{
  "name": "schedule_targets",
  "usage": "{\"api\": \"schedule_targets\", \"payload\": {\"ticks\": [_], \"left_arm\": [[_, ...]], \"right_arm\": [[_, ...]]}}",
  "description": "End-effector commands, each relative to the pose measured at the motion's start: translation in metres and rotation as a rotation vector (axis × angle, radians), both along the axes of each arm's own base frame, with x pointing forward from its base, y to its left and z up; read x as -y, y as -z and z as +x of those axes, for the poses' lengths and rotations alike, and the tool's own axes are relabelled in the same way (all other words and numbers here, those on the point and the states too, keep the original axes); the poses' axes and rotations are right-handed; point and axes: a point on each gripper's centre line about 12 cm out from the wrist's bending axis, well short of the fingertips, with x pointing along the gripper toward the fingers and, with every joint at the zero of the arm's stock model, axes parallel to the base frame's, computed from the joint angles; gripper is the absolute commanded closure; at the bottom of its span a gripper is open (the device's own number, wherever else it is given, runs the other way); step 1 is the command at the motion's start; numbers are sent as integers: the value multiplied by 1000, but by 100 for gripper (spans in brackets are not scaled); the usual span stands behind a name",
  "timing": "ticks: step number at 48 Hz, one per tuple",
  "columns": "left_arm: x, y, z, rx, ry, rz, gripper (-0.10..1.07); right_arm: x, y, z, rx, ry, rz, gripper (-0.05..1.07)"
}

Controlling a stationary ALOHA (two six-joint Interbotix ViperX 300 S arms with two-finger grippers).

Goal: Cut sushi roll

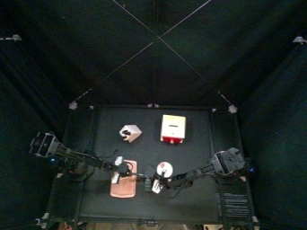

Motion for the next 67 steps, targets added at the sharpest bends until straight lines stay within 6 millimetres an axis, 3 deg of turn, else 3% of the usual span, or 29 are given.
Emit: {"api": "schedule_targets", "payload": {"ticks": [1,16,39,49,67], "left_arm": [[7,-10,4,36,22,-8,54],[16,-16,4,58,58,-7,54],[22,-37,4,126,70,-34,54],[25,-32,-1,99,57,-59,54],[28,-17,-8,44,56,-63,54]], "right_arm": [[-3,-20,0,34,7,7,76],[-17,-31,-2,19,0,-32,76],[-12,-61,6,44,36,-130,76],[-32,-50,10,63,-16,-70,76],[-34,-42,7,52,-24,-56,76]]}}
